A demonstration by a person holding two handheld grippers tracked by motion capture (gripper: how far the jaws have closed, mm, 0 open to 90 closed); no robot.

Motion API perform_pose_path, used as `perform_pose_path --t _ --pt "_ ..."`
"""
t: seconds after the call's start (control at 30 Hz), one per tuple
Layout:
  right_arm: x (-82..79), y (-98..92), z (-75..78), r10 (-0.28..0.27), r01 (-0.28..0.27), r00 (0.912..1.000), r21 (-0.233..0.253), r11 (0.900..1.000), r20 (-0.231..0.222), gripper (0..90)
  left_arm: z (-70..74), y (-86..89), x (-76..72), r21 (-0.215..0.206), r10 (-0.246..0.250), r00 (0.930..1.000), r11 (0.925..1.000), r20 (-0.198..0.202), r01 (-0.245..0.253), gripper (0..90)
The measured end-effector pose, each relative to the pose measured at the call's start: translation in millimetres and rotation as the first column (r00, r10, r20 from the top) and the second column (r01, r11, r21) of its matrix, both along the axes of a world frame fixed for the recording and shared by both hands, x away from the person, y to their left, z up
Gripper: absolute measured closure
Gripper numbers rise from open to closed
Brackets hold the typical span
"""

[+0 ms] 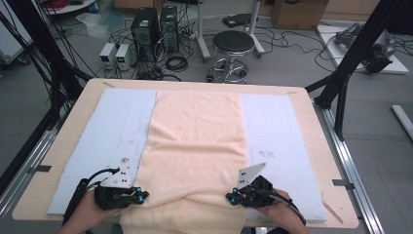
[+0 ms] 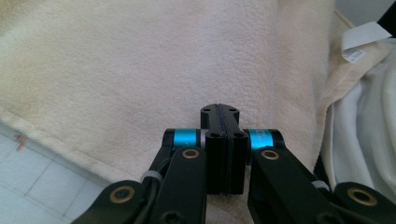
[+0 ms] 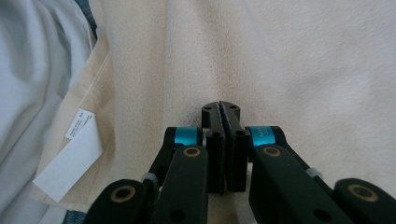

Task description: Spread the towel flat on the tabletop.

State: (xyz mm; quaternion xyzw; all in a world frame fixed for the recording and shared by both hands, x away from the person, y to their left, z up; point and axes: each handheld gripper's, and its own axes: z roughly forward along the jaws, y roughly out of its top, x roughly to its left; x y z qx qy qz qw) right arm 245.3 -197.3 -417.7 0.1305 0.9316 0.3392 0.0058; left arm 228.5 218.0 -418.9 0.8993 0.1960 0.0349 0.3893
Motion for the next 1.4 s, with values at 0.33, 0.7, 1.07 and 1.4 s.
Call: perform_pose_path --t 0.33,0.7,1.07,1.4 --pt "6.5 6.8 11.5 -0.007 0.006 0.9999 0.066 0.998 0.012 56.3 7.2 -19.0 7.0 -0.018 -0.011 0.9995 0.9998 0.030 0.012 49.1" --pt "6.1 17.2 -5.2 0.059 -0.059 0.9977 0.002 0.998 -0.033 85.0 -0.8 -22.2 6.0 0.000 -0.044 0.9989 0.9990 -0.016 0.044 83.5" --pt "-1.2 14.2 3.3 0.132 -0.132 0.9897 0.007 0.991 -0.055 85.2 1.4 -14.7 -2.9 -0.022 -0.098 0.9939 0.9951 -0.050 0.097 83.7" --pt "12.0 -0.5 18.8 0.031 -0.029 0.9994 0.085 0.996 -0.018 61.5 9.1 -15.9 -2.8 -0.061 -0.090 0.9959 0.9942 -0.012 0.089 44.8"
